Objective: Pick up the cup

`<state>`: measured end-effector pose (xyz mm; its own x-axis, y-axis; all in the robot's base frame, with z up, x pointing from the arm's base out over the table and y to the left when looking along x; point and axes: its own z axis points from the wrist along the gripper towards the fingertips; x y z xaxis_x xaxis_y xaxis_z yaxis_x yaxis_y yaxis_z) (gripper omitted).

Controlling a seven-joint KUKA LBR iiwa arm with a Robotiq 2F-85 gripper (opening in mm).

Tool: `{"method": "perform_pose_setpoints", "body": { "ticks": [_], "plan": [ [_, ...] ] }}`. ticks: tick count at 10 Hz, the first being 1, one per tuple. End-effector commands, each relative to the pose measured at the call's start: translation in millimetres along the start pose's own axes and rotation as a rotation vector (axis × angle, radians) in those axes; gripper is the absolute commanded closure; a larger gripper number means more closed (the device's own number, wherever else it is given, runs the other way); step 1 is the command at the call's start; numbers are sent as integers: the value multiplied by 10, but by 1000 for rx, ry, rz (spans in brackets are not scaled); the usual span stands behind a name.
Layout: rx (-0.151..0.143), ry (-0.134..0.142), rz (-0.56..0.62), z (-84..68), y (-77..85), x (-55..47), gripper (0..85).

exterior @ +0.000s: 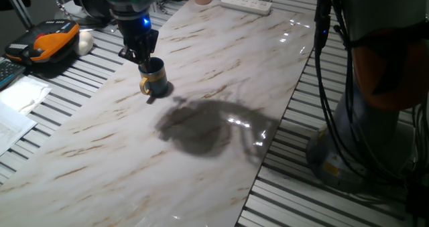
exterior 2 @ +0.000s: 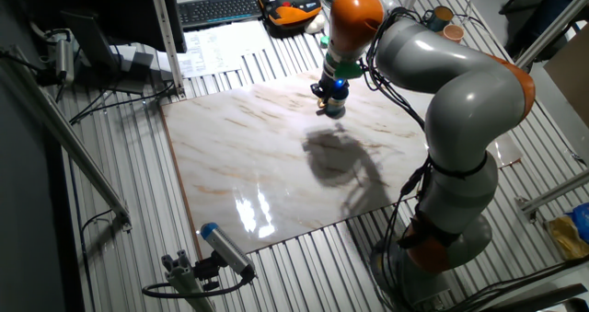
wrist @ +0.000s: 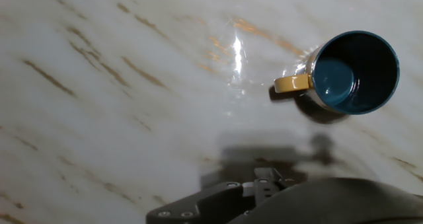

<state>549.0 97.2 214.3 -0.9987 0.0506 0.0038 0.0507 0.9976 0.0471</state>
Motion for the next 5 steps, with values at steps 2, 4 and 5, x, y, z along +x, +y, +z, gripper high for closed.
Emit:
{"method": "perform_pose_setpoints", "body": {
  "ticks": [2, 4, 5],
  "plan": [
    [24, -3, 10, -2, 2, 0, 850],
    [15, 1, -4, -2, 2, 0, 850],
    [-7, 2, 0, -2, 2, 0, 850]
  ]
}}
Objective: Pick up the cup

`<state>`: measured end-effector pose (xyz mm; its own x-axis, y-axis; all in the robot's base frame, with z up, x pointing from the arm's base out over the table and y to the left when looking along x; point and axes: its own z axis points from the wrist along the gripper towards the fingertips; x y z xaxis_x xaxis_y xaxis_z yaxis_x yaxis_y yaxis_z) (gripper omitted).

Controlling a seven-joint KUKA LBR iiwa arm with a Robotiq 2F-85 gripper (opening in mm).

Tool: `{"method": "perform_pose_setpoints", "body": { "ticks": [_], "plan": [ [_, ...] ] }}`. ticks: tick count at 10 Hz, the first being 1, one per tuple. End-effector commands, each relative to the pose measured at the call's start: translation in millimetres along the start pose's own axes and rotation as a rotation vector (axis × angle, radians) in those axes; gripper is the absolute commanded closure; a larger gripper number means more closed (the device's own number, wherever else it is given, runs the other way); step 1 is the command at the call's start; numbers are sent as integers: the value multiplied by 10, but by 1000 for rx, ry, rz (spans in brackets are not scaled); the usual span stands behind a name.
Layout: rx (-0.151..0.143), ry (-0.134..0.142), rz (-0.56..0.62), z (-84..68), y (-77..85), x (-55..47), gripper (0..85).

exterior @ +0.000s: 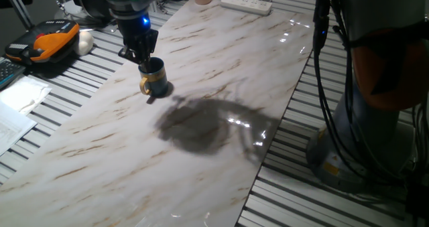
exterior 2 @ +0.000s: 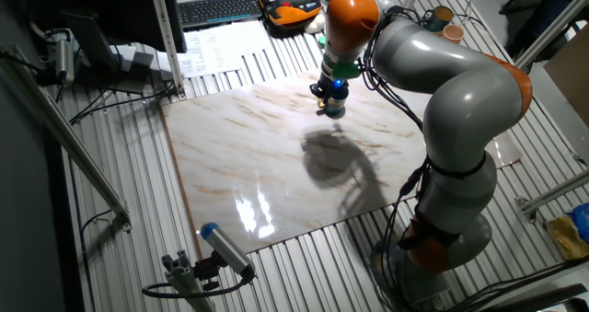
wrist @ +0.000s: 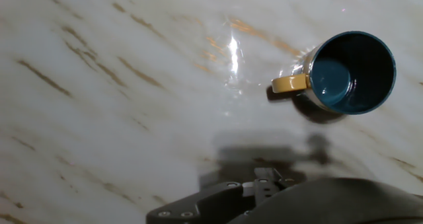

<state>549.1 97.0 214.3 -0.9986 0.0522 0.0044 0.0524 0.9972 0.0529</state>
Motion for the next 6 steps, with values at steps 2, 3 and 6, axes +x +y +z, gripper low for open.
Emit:
{"method": "perform_pose_setpoints", "body": {
  "ticks": [2, 3, 6],
  "plan": [
    [5, -5, 2, -15, 35, -19, 850],
    [14, -3, 4, -32, 65, -36, 850],
    [94, -20, 39, -46, 108, -54, 850]
  ]
}}
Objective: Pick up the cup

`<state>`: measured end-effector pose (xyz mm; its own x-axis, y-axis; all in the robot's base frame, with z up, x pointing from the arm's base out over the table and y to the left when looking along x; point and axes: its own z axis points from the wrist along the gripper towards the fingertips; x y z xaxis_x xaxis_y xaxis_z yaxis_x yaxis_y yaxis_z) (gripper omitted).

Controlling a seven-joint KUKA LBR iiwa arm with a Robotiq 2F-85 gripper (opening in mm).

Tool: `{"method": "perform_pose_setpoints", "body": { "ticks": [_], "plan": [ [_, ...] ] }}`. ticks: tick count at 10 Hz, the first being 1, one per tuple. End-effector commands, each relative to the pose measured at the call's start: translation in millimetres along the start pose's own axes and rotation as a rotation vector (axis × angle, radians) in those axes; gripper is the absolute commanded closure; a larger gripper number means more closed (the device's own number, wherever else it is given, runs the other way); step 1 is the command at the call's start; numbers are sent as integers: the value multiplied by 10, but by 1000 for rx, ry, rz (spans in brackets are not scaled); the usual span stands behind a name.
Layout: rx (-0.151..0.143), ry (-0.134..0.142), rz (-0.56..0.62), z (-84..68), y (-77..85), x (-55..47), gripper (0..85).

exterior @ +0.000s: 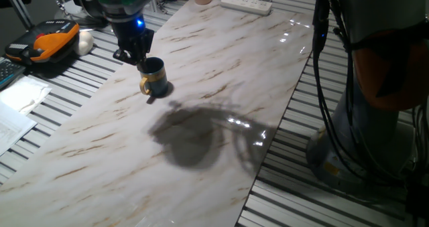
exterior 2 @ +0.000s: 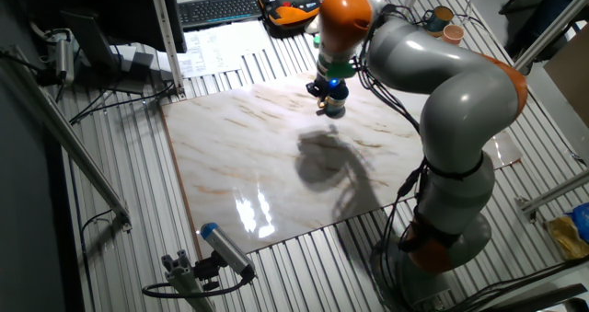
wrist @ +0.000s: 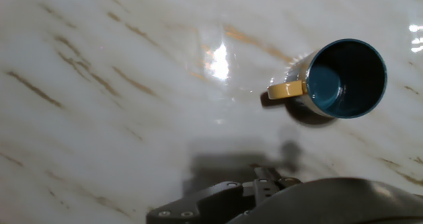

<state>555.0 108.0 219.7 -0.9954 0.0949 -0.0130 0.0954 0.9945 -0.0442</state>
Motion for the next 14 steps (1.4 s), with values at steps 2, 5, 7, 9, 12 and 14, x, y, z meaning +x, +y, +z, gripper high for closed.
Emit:
{"method": "perform_pose_setpoints", "body": {
  "ticks": [2, 5, 7, 9, 12, 14],
  "plan": [
    [16, 9, 113, -23, 32, -8, 850],
    [-13, -15, 232, -43, 30, -14, 850],
    [-4, -18, 307, -47, 28, -17, 850],
    [-1, -14, 335, -48, 26, -15, 850],
    [24, -23, 357, -37, 40, -14, 850],
    [53, -35, 514, -51, 63, -13, 850]
  ]
}}
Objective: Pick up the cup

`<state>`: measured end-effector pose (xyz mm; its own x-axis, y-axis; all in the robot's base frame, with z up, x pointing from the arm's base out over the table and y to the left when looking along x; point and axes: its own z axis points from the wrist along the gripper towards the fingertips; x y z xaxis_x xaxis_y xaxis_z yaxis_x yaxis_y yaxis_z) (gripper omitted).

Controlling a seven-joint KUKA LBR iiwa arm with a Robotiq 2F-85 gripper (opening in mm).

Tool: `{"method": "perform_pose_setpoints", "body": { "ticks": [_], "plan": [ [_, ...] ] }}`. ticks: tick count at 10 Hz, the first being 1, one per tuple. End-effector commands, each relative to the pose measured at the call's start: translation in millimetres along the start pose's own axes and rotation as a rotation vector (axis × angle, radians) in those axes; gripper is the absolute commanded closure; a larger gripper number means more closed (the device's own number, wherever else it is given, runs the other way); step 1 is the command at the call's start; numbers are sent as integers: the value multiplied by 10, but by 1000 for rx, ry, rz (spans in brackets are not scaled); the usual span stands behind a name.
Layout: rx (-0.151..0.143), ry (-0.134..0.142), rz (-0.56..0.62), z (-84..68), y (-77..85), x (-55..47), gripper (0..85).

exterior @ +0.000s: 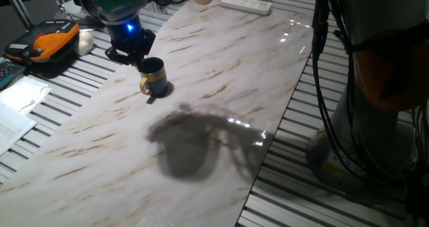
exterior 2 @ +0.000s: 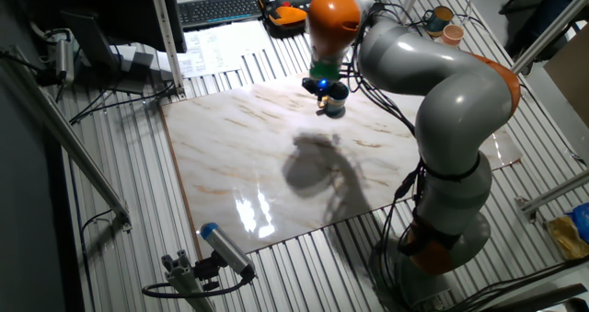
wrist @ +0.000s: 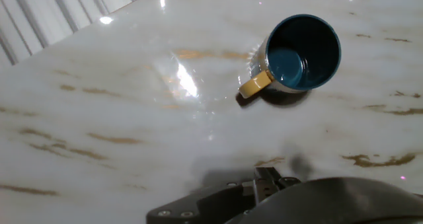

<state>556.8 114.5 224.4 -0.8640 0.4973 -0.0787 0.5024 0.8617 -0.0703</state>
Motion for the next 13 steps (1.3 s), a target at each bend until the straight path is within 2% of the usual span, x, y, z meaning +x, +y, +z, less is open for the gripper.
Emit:
{"method": "perform_pose_setpoints", "body": {
  "ticks": [1, 3, 4, 5, 7, 8, 10, 13],
  "plan": [
    [7, 10, 174, 5, 1, -4, 850],
    [32, 3, 296, 3, -5, -4, 850],
    [52, -14, 338, 2, -7, -3, 850],
    [85, -36, 408, 6, -6, -5, 850],
    [143, -55, 528, 3, -12, -9, 850],
    [155, -56, 564, -4, -21, -16, 850],
    [147, -46, 610, 13, -32, -25, 850],
    [116, -12, 760, 66, -28, -43, 850]
  ]
}}
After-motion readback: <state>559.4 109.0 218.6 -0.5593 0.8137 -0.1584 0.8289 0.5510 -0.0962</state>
